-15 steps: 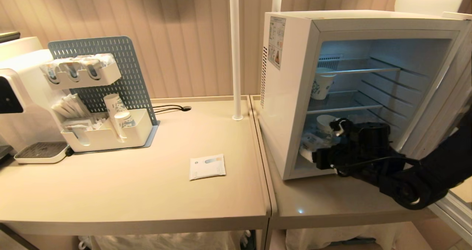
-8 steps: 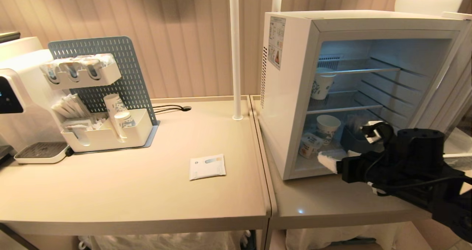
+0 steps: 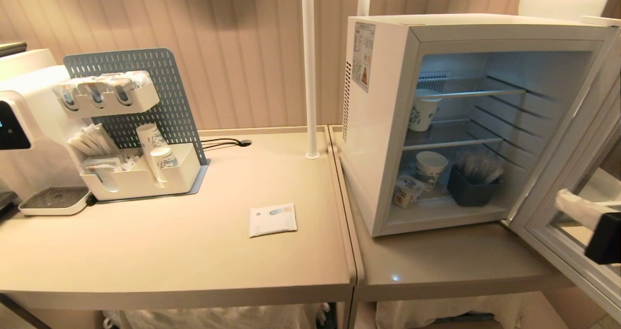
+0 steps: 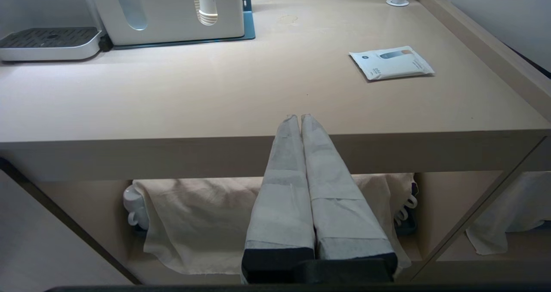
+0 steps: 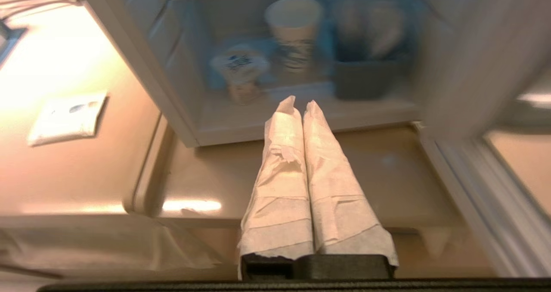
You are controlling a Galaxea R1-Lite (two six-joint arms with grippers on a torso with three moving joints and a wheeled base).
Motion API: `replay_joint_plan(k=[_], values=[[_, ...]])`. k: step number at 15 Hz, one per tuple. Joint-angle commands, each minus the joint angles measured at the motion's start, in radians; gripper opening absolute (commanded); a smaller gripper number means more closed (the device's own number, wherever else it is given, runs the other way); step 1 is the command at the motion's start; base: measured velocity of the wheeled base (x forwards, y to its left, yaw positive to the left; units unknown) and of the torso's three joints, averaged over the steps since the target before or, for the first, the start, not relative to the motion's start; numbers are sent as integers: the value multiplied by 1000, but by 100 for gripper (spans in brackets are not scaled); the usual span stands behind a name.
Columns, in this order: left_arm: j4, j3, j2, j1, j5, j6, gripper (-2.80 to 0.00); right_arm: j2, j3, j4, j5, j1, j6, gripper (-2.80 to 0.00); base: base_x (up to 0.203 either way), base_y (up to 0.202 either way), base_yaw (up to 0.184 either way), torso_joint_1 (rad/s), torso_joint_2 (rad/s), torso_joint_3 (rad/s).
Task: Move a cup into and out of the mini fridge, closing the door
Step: Close the freezer door
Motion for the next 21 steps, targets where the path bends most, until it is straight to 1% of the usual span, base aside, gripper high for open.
replay_joint_plan(k=[1, 2, 3, 4, 6, 8, 10, 11, 12, 13, 14, 15, 16, 17, 18, 19, 20, 21], values=[[0, 2, 2, 0, 0, 0, -280, -282, -107, 444, -124, 2, 36, -280, 0, 0, 0, 0, 0, 0], [0, 2, 2, 0, 0, 0, -280, -343, -163, 589, -208, 1, 81, -280, 0, 0, 0, 0, 0, 0], [0, 2, 2, 0, 0, 0, -280, -384, -184, 673, -283, -14, 125, -280, 0, 0, 0, 0, 0, 0], [0, 2, 2, 0, 0, 0, -280, -413, -189, 701, -311, -50, 148, -280, 0, 0, 0, 0, 0, 0], [0, 2, 2, 0, 0, 0, -280, -503, -185, 731, -322, -137, 143, -280, 0, 0, 0, 0, 0, 0], [0, 2, 2, 0, 0, 0, -280, -608, -160, 748, -322, -170, 117, -280, 0, 0, 0, 0, 0, 0], [0, 1, 2, 0, 0, 1, -280, -715, -101, 771, -321, -238, 88, -280, 0, 0, 0, 0, 0, 0], [0, 2, 2, 0, 0, 1, -280, -765, -42, 771, -316, -269, 70, -280, 0, 0, 0, 0, 0, 0], [0, 1, 2, 0, 0, 1, -280, -810, -2, 754, -303, -277, 61, -280, 0, 0, 0, 0, 0, 0], [-1, 1, 2, 0, 0, 1, -280, -875, 40, 708, -246, -279, 53, -280, 0, 0, 0, 0, 0, 0], [0, 2, 2, 0, 0, 1, -280, -945, 110, 615, -145, -279, 32, -280, 0, 0, 0, 0, 0, 0], [0, 2, 2, 0, 0, 0, -280, -985, 226, 436, -77, -280, -4, -280, 0, 0, 0, 0, 0, 0], [-1, 2, 2, 0, 0, 0, -280, -991, 324, 290, -30, -280, -49, -280, 0, 0, 0, 0, 0, 0], [0, 2, 2, 0, 0, 0, -280, -991, 414, 192, 23, -280, -112, -280, 0, 0, 0, 0, 0, 0], [0, 0, 2, 0, 0, 1, -280, -991, 462, 172, 71, -281, -149, -280, 0, 0, 0, 0, 0, 0], [0, 1, 2, 0, 0, 1, -280, -991, 466, 193, 148, -281, -165, -280, 0, 0, 0, 0, 0, 0], [-2, 2, 2, 0, 0, 1, -280, -990, 461, 274, 205, -281, -164, -280, 0, 0, 0, 0, 0, 0], [-1, 2, 2, 0, 0, 1, -280, -989, 447, 366, 231, -281, -162, -280, 0, 0, 0, 0, 0, 0]])
